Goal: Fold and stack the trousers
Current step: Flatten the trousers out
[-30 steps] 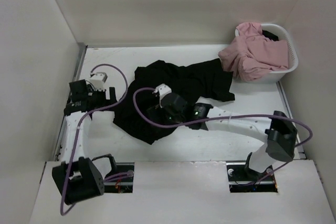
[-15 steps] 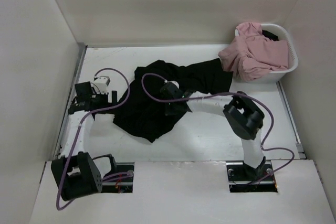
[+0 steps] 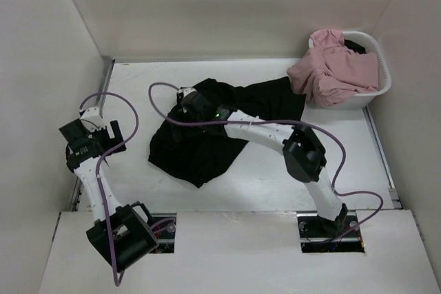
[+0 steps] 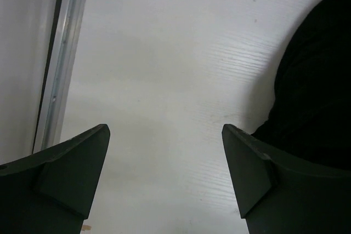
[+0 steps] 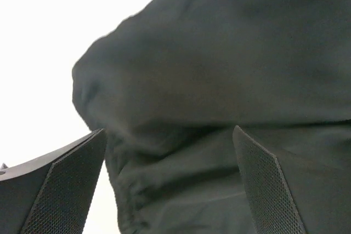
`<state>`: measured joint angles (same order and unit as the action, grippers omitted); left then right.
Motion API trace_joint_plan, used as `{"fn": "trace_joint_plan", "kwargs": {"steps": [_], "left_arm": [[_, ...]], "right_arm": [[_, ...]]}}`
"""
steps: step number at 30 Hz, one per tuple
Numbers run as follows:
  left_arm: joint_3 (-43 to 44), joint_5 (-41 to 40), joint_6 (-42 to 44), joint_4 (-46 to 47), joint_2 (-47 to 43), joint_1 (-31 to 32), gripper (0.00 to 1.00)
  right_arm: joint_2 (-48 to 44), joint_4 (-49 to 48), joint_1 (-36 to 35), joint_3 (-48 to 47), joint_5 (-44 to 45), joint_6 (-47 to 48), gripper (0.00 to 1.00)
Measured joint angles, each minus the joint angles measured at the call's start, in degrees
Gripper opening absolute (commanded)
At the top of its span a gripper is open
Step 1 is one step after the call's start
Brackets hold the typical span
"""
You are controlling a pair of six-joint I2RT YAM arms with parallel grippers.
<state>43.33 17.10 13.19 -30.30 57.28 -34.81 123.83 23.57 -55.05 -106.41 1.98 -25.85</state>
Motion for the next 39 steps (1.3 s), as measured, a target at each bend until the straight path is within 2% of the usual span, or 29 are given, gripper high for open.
{"fn": "trace_joint_plan", "kwargs": {"steps": [5,6,7,9,10,11,14,15,16,17,18,21,24,25,26,27,30,35,39], "left_arm": [[0.39,1.53,-0.74,-0.17,1.01,-3.41,0.84],[0.66,1.68,-0.76,-0.20,1.22,-3.72,0.84],[0.96,1.86,-0.74,-0.22,1.46,-3.98,0.84],[1.57,2.10,-0.74,-0.13,1.84,-4.28,0.84],[1.88,2.25,-0.74,-0.15,1.97,-4.44,0.84],[2.27,2.49,-0.76,-0.11,2.16,-4.50,0.84],[3.65,2.69,-0.76,-0.11,2.99,-3.96,0.83],[4.09,2.62,-0.74,0.04,3.41,-3.34,0.82],[4.68,2.69,-0.72,0.13,4.00,-1.90,0.82],[5.11,2.67,-0.55,0.17,4.50,-0.17,0.82],[5.46,2.54,-0.31,0.24,5.05,2.34,0.82],[5.95,1.73,1.36,0.33,6.25,11.47,0.82],[5.95,0.28,4.07,0.42,7.28,22.73,0.83],[5.95,-0.11,5.22,0.39,7.50,26.64,0.84],[5.95,-0.11,5.68,0.37,7.54,27.82,0.85],[5.95,-1.09,6.95,0.63,7.80,31.93,0.85],[6.12,-1.79,7.98,0.90,9.81,39.12,0.85],[9.22,-0.59,4.39,0.24,17.35,43.93,0.83],[15.30,1.20,-0.46,1.70,26.38,47.39,0.79]], "right_arm": [[3.43,3.37,-8.37,0.28,0.59,3.28,0.98],[4.31,4.04,-9.62,0.15,0.59,3.63,0.86],[5.40,5.05,-11.08,0.33,0.59,4.24,0.57],[6.45,6.29,-12.44,1.81,0.68,4.81,0.10],[5.95,5.60,-12.57,3.76,1.64,4.55,0.03],[4.48,4.96,-12.20,6.25,1.40,4.63,0.01],[-6.40,2.89,-10.21,22.21,1.57,1.16,0.00],[-9.70,4.59,-9.62,26.08,2.12,0.26,0.01],[-15.23,4.59,-8.63,33.11,2.91,-1.62,0.14],[-20.96,7.13,-7.58,38.99,4.63,-3.76,0.45],[-27.04,8.63,-6.16,44.76,5.57,-6.29,0.99],[-49.11,19.80,1.18,57.00,11.13,-13.70,1.00],[-60.37,23.19,4.31,57.66,14.95,-18.05,1.00],[-63.32,23.10,3.50,57.13,15.91,-18.95,1.00],[-65.07,22.47,0.81,56.00,16.87,-19.63,1.00],[-65.29,22.21,-0.04,55.65,16.92,-19.67,1.00],[-58.99,20.24,-9.14,54.71,17.77,-20.33,1.00],[-46.29,21.73,-17.77,56.52,16.37,-24.98,1.00],[-44.85,22.60,-20.00,59.58,16.15,-31.17,1.00]]}}
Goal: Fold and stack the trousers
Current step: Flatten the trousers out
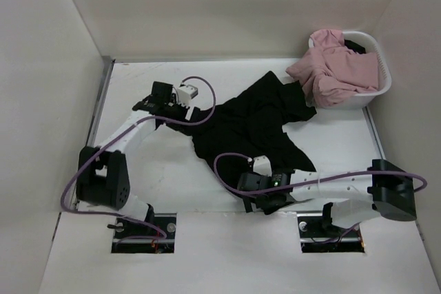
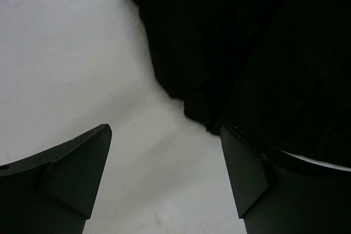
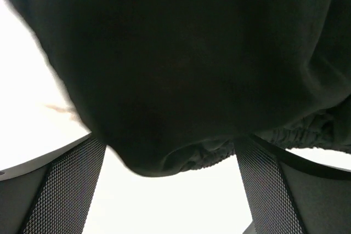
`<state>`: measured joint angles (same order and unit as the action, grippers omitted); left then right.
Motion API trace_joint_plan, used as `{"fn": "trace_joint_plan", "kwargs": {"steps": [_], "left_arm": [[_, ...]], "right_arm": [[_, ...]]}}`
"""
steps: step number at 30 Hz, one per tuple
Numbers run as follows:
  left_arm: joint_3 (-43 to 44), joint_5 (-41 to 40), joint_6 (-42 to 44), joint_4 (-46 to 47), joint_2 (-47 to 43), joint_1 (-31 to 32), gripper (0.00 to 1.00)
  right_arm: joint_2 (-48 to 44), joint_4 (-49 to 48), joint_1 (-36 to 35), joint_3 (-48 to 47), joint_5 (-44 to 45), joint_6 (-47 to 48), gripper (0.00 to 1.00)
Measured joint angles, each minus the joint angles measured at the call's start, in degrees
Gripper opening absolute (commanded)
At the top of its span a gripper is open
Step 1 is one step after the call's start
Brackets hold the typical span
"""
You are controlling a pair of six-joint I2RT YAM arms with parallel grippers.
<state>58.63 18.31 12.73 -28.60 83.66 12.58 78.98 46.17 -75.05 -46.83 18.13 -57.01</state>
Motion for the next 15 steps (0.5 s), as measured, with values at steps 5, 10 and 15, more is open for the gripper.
{"fn": "trace_joint_plan", "kwargs": {"steps": [5,10,15], "left_arm": [[8.24,-0.26,-6.12,3.63,12.87,4.26,0.78],[13.20,-3.15,-9.18,5.86,23.32,6.36,0.67],[14.86,-3.56,-8.83,6.27,26.95,7.82,0.00]], "right_arm": [[-0.90,-4.79,4.11,6.45,1.03,-4.83,0.70],[-3.30,-5.81,7.58,8.83,2.12,-6.12,0.16],[-6.03,-8.02,11.72,10.19,2.45,-5.31,0.00]]}}
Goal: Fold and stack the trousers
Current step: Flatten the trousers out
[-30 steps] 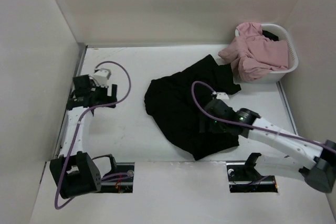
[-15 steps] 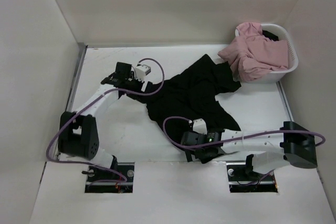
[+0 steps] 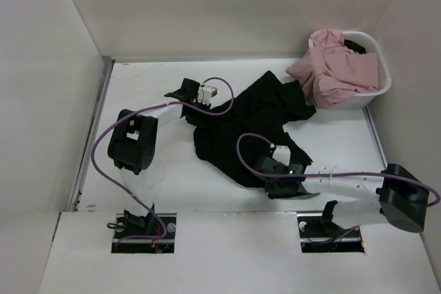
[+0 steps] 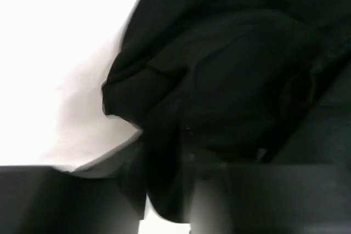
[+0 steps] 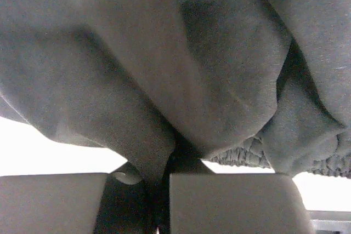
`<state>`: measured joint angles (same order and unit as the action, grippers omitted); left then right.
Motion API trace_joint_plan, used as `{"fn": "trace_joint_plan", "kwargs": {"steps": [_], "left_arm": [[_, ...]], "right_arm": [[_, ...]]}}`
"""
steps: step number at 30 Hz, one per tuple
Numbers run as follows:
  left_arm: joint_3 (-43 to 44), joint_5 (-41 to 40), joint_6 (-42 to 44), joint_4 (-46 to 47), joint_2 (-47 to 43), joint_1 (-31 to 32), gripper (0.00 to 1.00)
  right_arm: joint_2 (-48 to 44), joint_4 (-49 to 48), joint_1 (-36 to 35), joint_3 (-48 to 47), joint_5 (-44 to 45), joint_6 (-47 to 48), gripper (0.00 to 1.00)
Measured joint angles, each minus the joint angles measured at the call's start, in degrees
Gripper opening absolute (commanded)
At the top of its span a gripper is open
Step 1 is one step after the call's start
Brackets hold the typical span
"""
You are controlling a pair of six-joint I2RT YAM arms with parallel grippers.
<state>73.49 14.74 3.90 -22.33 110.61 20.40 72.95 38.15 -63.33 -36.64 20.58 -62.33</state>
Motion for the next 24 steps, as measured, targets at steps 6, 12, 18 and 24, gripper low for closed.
{"fn": "trace_joint_plan", "kwargs": {"steps": [6,12,18,24], "left_arm": [[1.09,0.98,-1.09,-2.58,-1.11,-3.63,0.00],[14.80,4.59,-3.48,-3.93,-15.72,-31.17,0.01],[13.42,5.84,1.55,-4.04,-40.37,-38.66,0.02],[2.45,7.17,5.73,-11.02,-42.32,-33.48,0.17]], "right_arm": [[3.82,-0.46,19.08,-13.84,-0.09,17.35,0.00],[22.80,-6.86,25.57,-63.34,-4.83,39.28,0.00],[22.53,-6.38,22.62,-72.98,-6.10,48.52,0.00],[13.57,-3.65,24.35,-54.47,-4.63,49.99,0.00]]}}
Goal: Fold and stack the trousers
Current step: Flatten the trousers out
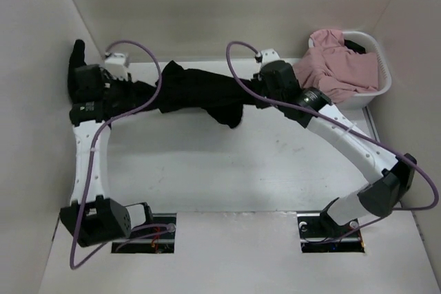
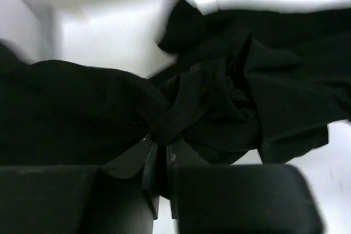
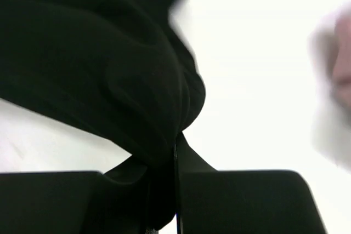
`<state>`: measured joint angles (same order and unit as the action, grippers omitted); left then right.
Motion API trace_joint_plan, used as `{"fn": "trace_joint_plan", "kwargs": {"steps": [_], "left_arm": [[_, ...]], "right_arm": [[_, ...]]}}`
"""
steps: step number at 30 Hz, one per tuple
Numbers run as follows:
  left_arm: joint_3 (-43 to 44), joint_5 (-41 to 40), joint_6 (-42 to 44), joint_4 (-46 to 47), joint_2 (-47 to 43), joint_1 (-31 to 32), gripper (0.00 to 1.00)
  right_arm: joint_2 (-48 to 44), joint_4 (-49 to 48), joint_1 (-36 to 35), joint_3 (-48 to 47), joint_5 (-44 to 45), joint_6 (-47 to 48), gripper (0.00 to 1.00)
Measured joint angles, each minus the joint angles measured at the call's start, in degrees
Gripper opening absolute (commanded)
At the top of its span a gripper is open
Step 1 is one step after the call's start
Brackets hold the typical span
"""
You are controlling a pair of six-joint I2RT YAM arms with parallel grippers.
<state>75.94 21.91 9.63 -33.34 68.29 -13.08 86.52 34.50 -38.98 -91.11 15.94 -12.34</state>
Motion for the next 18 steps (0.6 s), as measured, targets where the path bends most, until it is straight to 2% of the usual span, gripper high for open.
{"fn": "trace_joint_plan", "kwargs": {"steps": [1,3,5,9,14,16,18], "left_arm": [[-1.31,0.02,0.26,-1.20,1.16,0.63,0.24],[-5.35,-0.76,2.14,-5.09,4.39,2.89,0.56],[-9.11,-1.40,4.24,-9.25,5.88,4.31,0.65],[-11.37,-1.99,11.08,-16.20,4.74,2.25,0.69],[-11.37,-8.28,19.98,-15.43,3.32,-10.45,0.69],[-11.28,-10.45,21.33,-13.62,5.44,-15.63,0.69],[-10.58,-11.67,21.03,-11.98,8.57,-18.25,0.69]], "right_arm": [[-1.14,0.79,0.00,2.49,0.00,-0.04,0.00],[-4.26,3.08,0.96,8.33,0.04,-0.31,0.01],[-7.28,5.49,3.06,12.52,-0.52,-0.59,0.02],[-10.25,9.35,5.18,16.00,-1.84,-1.25,0.03],[-12.33,11.56,6.56,19.34,-1.55,-2.05,0.03],[-13.88,12.44,9.03,20.96,-1.05,-2.47,0.03],[-15.54,13.05,12.33,22.43,-0.24,-2.64,0.04]]}}
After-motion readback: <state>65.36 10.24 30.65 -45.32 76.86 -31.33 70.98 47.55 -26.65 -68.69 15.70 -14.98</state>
